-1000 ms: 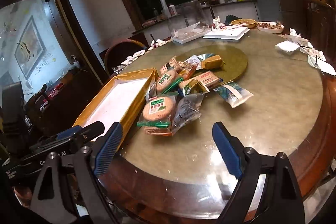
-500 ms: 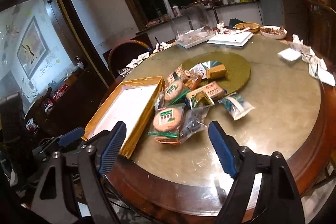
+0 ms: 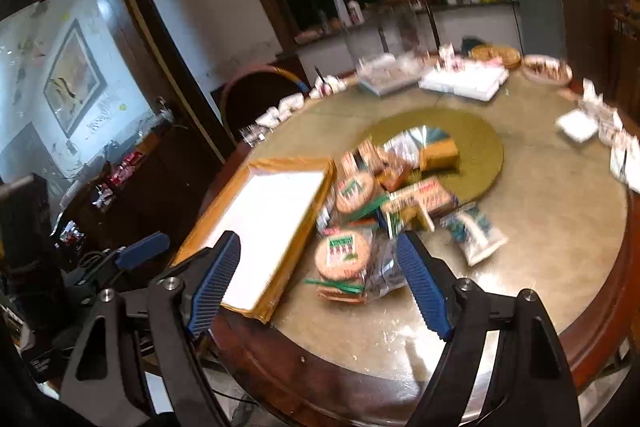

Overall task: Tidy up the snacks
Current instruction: 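Reach both grippers toward the snack pile beside the cardboard box, then carry the XiangCong cracker pack into the box with left gripper while right carries a clear bag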

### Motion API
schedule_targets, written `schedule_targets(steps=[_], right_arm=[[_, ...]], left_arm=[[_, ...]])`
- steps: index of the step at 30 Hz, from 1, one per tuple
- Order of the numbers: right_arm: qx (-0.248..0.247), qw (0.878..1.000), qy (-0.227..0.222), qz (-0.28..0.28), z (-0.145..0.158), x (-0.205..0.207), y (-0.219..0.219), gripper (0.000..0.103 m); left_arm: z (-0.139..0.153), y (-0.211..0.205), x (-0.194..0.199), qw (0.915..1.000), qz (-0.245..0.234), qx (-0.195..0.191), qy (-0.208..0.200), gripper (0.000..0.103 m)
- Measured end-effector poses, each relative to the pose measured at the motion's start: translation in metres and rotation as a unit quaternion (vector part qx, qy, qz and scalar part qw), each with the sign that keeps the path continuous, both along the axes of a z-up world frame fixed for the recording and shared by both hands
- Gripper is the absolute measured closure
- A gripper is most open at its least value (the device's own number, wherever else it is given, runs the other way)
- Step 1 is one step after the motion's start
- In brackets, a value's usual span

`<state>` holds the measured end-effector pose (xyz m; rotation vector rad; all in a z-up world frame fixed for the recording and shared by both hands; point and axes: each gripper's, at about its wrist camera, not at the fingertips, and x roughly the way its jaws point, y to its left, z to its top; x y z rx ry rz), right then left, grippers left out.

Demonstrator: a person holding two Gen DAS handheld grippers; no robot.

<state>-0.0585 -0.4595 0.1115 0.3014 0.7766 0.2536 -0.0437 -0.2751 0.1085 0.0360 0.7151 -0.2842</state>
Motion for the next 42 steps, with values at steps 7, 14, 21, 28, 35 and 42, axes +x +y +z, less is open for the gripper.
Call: schedule_targets(steps=[7, 14, 21, 28, 35, 42], right_arm=[[-0.009, 0.999, 0.035, -0.023, -0.057, 0.022, -0.014, 0.025], [0.031, 0.996, 0.083, -0.026, -0.113, 0.07, -0.026, 0.043], [0.051, 0.993, 0.108, -0.021, -0.145, 0.096, -0.028, 0.047], [0.065, 0.993, 0.098, -0.026, -0.153, 0.079, -0.044, 0.064], [0.08, 0.993, 0.08, -0.045, -0.153, 0.059, -0.061, 0.065], [0.076, 0.993, 0.075, -0.047, -0.152, 0.059, -0.06, 0.065]], left_arm=[[-0.046, -0.007, 0.036, 0.9989, 0.0, 0.005, 0.047, 0.019], [-0.071, -0.012, 0.063, 0.9966, -0.002, 0.01, 0.082, 0.019], [-0.082, -0.023, 0.085, 0.994, -0.006, 0.005, 0.109, 0.019], [-0.095, -0.054, 0.102, 0.99, -0.043, 0.03, 0.131, 0.019], [-0.12, -0.081, 0.119, 0.9827, -0.062, 0.078, 0.156, 0.019], [-0.123, -0.071, 0.12, 0.9827, -0.049, 0.056, 0.17, 0.023]])
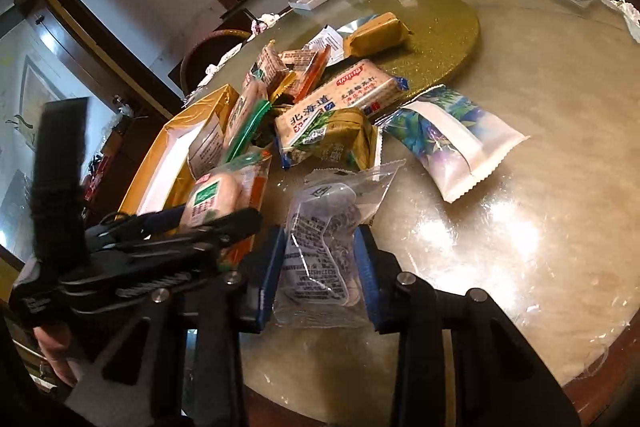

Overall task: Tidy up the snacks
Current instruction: 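Carry the XiangCong cracker pack into the box with left gripper while right carries a clear bag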

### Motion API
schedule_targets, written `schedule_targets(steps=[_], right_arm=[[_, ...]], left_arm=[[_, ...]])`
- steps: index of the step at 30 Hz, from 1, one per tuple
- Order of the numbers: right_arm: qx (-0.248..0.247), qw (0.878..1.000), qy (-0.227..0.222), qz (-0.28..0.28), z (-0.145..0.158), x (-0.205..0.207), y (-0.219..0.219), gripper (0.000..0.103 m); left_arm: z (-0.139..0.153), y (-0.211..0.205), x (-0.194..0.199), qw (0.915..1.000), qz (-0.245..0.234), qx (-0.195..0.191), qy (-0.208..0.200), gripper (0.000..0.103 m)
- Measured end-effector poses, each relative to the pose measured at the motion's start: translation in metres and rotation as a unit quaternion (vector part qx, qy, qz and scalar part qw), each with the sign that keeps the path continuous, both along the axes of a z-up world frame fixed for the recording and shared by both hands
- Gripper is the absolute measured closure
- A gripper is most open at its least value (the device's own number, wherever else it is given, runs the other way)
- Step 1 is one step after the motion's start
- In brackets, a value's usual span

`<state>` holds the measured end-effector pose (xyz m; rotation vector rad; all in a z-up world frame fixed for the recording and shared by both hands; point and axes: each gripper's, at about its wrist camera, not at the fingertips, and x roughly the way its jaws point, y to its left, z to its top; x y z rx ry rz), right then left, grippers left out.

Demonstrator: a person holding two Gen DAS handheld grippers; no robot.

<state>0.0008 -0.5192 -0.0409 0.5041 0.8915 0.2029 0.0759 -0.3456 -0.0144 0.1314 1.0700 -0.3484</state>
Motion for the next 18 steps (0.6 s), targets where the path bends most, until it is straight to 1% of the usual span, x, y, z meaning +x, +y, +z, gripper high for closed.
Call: schedule_targets(steps=[3, 6, 7, 10, 13, 16, 18], right_arm=[[-0.001, 1.0, -0.002, -0.002, 0.0, -0.001, 0.0, 0.065], [-0.005, 1.0, -0.008, -0.011, 0.002, -0.005, 0.004, 0.066], [-0.006, 1.0, -0.008, -0.013, 0.002, -0.006, 0.007, 0.066], [-0.01, 1.0, -0.009, -0.015, 0.005, -0.01, 0.015, 0.069], [-0.018, 1.0, -0.016, -0.02, 0.01, -0.018, 0.02, 0.073], [-0.043, 0.999, -0.012, -0.02, 0.013, -0.022, 0.029, 0.076], [-0.05, 0.999, -0.008, -0.018, 0.015, -0.025, 0.033, 0.077]], left_arm=[[0.011, 0.008, -0.008, 0.9996, 0.004, -0.022, -0.016, 0.026], [0.02, 0.012, -0.019, 0.9985, 0.002, -0.046, -0.03, 0.026], [0.023, 0.012, -0.023, 0.9979, -0.003, -0.056, -0.034, 0.026], [0.031, 0.016, -0.032, 0.9968, -0.009, -0.067, -0.044, 0.027], [0.038, 0.029, -0.041, 0.9943, -0.008, -0.093, -0.05, 0.027], [0.047, 0.041, -0.048, 0.9929, 0.001, -0.105, -0.057, 0.027], [0.053, 0.051, -0.052, 0.9914, 0.007, -0.116, -0.061, 0.027]])
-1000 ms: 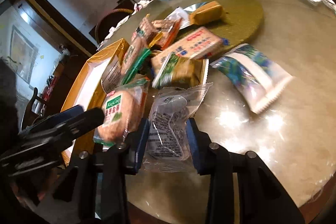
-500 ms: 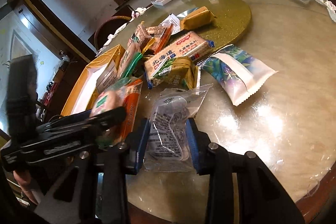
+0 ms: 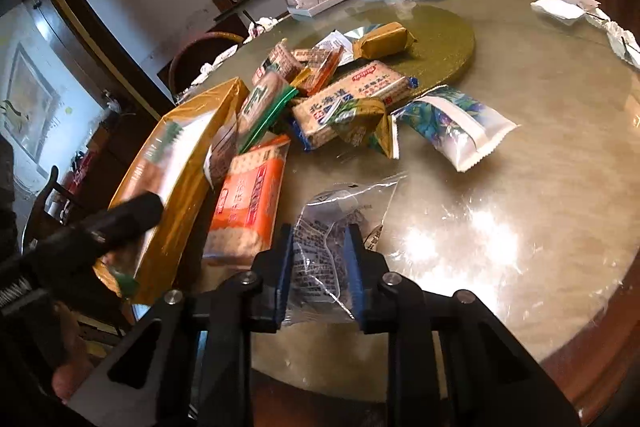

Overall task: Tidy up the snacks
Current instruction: 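Carry the XiangCong cracker pack into the box with left gripper while right carries a clear bag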

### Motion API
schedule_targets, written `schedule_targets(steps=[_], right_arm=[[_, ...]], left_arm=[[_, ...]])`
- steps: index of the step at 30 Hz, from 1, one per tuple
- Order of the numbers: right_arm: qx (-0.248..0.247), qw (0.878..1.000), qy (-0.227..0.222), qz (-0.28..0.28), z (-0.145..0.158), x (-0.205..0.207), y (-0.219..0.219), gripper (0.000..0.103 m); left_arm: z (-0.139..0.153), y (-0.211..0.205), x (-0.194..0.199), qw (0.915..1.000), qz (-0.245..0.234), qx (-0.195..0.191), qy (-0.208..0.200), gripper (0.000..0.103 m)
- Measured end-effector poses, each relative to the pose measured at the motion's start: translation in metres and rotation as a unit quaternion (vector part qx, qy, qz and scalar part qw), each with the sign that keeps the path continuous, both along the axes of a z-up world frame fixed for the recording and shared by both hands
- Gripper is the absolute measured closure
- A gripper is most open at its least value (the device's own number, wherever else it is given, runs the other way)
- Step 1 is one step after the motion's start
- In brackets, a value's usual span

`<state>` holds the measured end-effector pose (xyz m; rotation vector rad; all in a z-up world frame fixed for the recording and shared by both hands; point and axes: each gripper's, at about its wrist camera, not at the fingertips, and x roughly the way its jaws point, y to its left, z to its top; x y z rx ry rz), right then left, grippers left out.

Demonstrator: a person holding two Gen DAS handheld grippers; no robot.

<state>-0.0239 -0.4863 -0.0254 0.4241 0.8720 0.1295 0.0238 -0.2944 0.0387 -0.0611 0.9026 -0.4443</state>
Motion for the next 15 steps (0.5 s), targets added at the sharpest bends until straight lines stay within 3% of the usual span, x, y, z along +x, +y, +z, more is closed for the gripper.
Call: schedule_targets(steps=[3, 5, 6, 9, 15], right_arm=[[-0.042, 0.999, 0.014, 0.021, 0.002, 0.002, 0.013, 0.075], [-0.061, 0.997, 0.031, 0.025, -0.001, 0.005, 0.018, 0.063], [-0.062, 0.997, 0.038, 0.025, -0.004, 0.007, 0.02, 0.062], [-0.036, 0.999, 0.036, 0.016, -0.009, 0.005, 0.015, 0.065], [-0.037, 0.999, 0.011, 0.002, -0.005, -0.004, 0.016, 0.071]], left_arm=[[0.005, 0.011, -0.004, 0.9999, 0.013, -0.008, -0.007, 0.027], [0.006, 0.015, -0.006, 0.9998, 0.017, -0.011, -0.007, 0.027], [0.006, 0.017, -0.006, 0.9997, 0.019, -0.013, -0.006, 0.027], [0.006, 0.033, -0.006, 0.9993, 0.034, -0.017, -0.006, 0.027], [0.003, 0.069, 0.002, 0.997, 0.073, -0.027, 0.001, 0.027]])
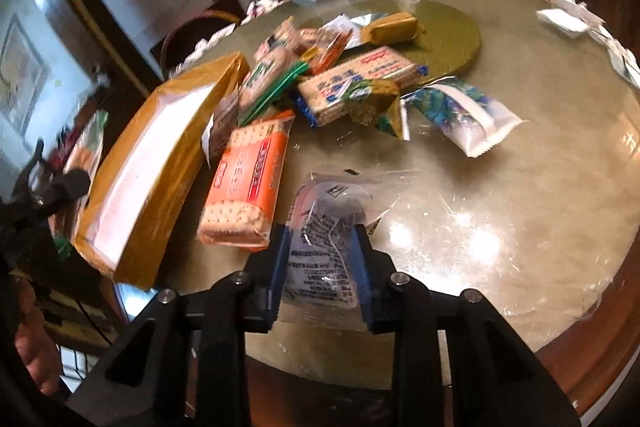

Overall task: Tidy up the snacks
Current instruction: 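Carry the XiangCong cracker pack into the box with left gripper while right carries a clear bag, then release the cracker pack in the box and grasp the orange cracker pack with the left gripper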

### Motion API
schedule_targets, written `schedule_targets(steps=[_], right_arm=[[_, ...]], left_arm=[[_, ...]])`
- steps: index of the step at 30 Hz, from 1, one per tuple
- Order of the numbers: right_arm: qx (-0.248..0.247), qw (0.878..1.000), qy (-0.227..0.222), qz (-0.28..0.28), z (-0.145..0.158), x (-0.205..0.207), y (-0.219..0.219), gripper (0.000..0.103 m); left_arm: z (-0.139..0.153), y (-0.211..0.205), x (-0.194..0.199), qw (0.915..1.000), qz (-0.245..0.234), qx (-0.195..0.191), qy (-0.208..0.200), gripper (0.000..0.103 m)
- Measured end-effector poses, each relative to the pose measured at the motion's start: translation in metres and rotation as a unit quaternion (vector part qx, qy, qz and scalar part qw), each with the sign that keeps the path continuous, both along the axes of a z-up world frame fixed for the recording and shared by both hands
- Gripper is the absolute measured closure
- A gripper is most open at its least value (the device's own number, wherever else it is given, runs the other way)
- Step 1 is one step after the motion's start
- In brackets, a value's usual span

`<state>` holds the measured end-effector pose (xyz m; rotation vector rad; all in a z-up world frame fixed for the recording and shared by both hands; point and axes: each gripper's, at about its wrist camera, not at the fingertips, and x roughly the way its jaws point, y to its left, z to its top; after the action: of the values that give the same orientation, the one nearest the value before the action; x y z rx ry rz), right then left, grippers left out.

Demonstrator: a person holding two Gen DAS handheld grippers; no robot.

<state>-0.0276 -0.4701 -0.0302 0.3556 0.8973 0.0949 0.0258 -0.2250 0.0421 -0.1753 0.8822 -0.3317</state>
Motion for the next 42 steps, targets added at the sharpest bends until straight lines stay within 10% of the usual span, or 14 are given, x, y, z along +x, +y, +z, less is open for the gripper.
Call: schedule_targets(steps=[10, 19, 42], right_arm=[[0.028, 0.992, -0.1, 0.064, 0.058, 0.0, 0.04, 0.078], [0.04, 0.978, -0.083, 0.186, 0.053, 0.047, 0.141, 0.097], [0.045, 0.979, -0.063, 0.19, 0.026, 0.054, 0.151, 0.101]], left_arm=[[-0.012, 0.056, 0.018, 0.9967, 0.078, -0.002, 0.022, 0.027], [-0.032, 0.084, 0.026, 0.9924, 0.11, 0.015, 0.052, 0.027], [-0.054, 0.083, 0.03, 0.9912, 0.085, 0.067, 0.077, 0.024]])
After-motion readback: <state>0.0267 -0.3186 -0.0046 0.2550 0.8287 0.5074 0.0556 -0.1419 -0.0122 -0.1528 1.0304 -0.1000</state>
